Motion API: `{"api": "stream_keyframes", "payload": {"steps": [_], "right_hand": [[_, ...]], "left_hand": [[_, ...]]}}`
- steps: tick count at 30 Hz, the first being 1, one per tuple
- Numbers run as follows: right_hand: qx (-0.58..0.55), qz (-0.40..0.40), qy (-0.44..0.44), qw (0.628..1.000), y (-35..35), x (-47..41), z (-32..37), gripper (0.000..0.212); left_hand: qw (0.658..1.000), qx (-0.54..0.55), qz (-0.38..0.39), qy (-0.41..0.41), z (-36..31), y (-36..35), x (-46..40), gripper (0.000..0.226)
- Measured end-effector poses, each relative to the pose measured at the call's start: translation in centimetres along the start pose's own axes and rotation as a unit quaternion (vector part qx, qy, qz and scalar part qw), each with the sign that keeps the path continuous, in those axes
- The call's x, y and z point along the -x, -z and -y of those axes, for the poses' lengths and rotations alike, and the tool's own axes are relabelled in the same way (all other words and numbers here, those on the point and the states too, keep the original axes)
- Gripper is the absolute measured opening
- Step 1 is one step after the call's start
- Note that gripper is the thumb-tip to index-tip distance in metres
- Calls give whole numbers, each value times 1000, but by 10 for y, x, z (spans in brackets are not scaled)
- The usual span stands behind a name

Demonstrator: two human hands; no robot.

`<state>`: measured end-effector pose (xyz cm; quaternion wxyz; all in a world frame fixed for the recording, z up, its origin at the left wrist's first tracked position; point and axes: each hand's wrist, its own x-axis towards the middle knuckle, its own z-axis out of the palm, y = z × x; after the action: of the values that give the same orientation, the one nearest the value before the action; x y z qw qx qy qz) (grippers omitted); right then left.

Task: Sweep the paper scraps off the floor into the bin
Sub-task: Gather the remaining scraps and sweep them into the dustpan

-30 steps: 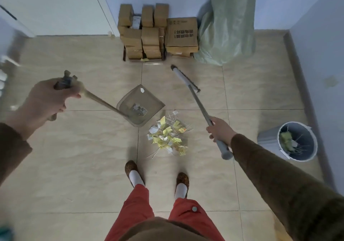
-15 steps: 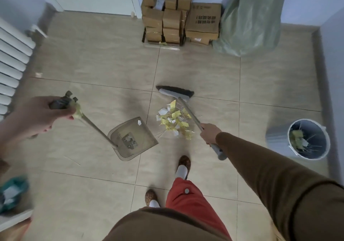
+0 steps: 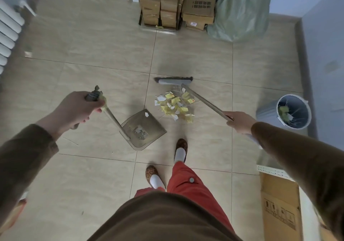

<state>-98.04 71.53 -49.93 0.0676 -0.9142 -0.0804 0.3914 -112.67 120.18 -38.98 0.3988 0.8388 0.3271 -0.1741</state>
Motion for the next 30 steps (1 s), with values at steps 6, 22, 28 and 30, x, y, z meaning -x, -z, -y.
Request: {"api": "stream_keyframes", "payload": {"steps": [6, 22, 28, 30], "right_hand": [[-182, -18, -55, 982, -23, -46, 41, 46], [200, 39, 2, 979, -4, -9, -38, 69], [144, 2, -21, 989, 18, 34, -103, 57], [52, -8, -49, 997, 1, 52, -103, 52]], "left_hand": [[995, 52, 69, 46, 21, -16, 7, 18], [992, 90, 78, 46, -29, -34, -27, 23], [993, 47, 110, 25, -54, -36, -39, 26], [993, 24, 118, 11, -61, -37, -41, 24]]}}
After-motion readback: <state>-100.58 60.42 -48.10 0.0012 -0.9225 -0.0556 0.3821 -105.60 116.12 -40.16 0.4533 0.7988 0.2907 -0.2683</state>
